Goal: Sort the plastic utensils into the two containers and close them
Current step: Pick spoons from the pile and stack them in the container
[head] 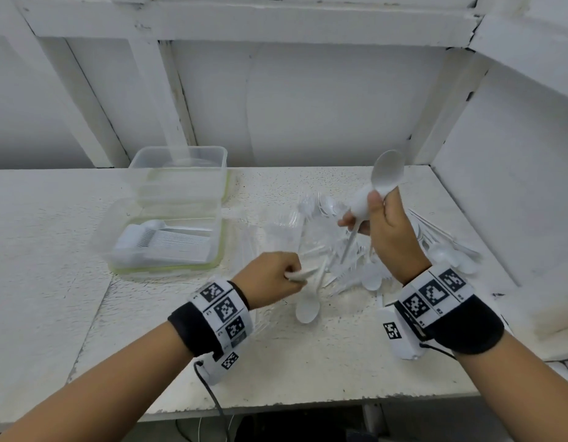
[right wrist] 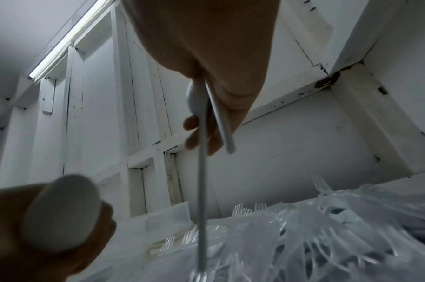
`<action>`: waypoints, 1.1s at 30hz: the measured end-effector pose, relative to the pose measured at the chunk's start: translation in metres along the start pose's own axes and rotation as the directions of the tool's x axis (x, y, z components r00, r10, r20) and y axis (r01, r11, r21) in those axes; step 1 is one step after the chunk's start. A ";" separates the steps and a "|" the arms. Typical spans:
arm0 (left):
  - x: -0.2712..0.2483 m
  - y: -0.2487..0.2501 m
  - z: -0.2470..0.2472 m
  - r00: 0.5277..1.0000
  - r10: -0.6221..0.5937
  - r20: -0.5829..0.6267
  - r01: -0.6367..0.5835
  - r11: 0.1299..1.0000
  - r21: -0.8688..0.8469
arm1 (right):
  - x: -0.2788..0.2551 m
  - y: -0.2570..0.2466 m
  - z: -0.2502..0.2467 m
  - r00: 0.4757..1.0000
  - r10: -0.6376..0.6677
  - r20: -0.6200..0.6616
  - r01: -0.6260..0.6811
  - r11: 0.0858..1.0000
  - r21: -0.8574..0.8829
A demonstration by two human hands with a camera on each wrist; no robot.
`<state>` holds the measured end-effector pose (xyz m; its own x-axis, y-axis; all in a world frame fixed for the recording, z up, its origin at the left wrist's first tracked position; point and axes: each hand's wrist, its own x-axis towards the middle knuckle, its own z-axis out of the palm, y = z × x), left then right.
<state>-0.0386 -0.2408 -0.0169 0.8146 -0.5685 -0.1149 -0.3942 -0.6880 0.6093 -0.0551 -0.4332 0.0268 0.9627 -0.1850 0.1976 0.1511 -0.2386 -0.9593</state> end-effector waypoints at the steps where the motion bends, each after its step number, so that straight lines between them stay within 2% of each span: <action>1: -0.001 0.001 0.003 0.998 0.042 0.047 -0.046 0.996 0.080 | 0.001 -0.001 -0.002 1.000 0.009 0.004 -0.009 1.000 0.029; 3: -0.004 0.004 0.009 0.982 0.092 0.165 -0.123 0.974 0.190 | 0.002 0.000 -0.005 1.000 0.018 0.024 -0.018 1.000 0.024; 6: -0.007 0.009 0.016 0.931 0.066 0.358 -0.189 0.928 0.321 | 0.005 0.009 -0.009 0.993 0.017 0.113 -0.002 0.991 -0.134; 10: -0.009 0.008 0.024 0.919 0.106 0.379 -0.282 0.849 0.446 | 0.007 0.017 -0.015 0.985 0.052 0.167 -0.001 0.956 -0.295; 13: -0.012 0.006 0.021 0.936 0.182 0.301 -0.303 0.853 0.426 | 0.008 0.018 -0.018 0.985 0.094 0.144 -0.032 0.924 -0.382; 15: -0.013 0.005 0.012 0.951 0.237 0.197 -0.291 0.903 0.318 | 0.010 0.020 -0.021 0.988 0.115 0.107 -0.062 0.911 -0.407; 18: -0.012 0.004 -0.009 0.934 0.346 -0.083 -0.342 0.938 0.065 | 0.013 0.021 -0.027 0.991 0.117 0.068 -0.071 0.876 -0.476; 19: -0.011 0.005 -0.016 0.923 0.335 -0.188 -0.343 0.939 -0.010 | 0.012 0.021 -0.030 0.991 0.118 0.063 -0.078 0.889 -0.451; 20: -0.009 0.007 -0.024 0.923 0.268 -0.275 -0.304 0.948 -0.096 | 0.012 0.021 -0.032 0.990 0.127 0.053 -0.096 0.914 -0.394; 22: -0.006 0.008 -0.038 0.935 0.016 -0.355 -0.144 0.930 -0.338 | 0.012 0.018 -0.037 0.988 0.150 0.021 -0.138 0.952 -0.272; 23: -0.003 0.007 -0.045 0.931 -0.101 -0.351 -0.091 0.866 -0.491 | 0.013 0.019 -0.041 0.987 0.158 0.003 -0.152 0.953 -0.260; 25: 0.001 0.006 -0.052 0.928 -0.225 -0.298 -0.077 0.664 -0.743 | 0.019 0.022 -0.049 0.988 0.154 -0.016 -0.150 0.927 -0.345; 27: 0.002 0.006 -0.053 0.933 -0.276 -0.231 -0.074 0.482 -0.873 | 0.028 0.027 -0.058 0.985 0.170 -0.011 -0.152 0.847 -0.509; 28: 0.002 0.005 -0.051 0.932 -0.294 -0.213 -0.076 0.418 -0.905 | 0.033 0.031 -0.061 0.979 0.203 -0.018 -0.173 0.784 -0.596; 30: 0.005 0.004 -0.046 0.921 -0.342 -0.187 -0.061 0.348 -0.936 | 0.043 0.042 -0.066 0.950 0.309 -0.042 -0.237 0.627 -0.742; 33: 0.013 0.002 -0.034 0.868 -0.483 -0.114 0.040 0.297 -0.954 | 0.054 0.056 -0.068 0.895 0.435 -0.100 -0.314 0.453 -0.835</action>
<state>-0.0148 -0.2343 0.0096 0.9462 -0.1101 -0.3042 0.3210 0.2033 0.9250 -0.0101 -0.5217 -0.0020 0.9047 -0.3645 -0.2206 -0.4208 -0.8457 -0.3282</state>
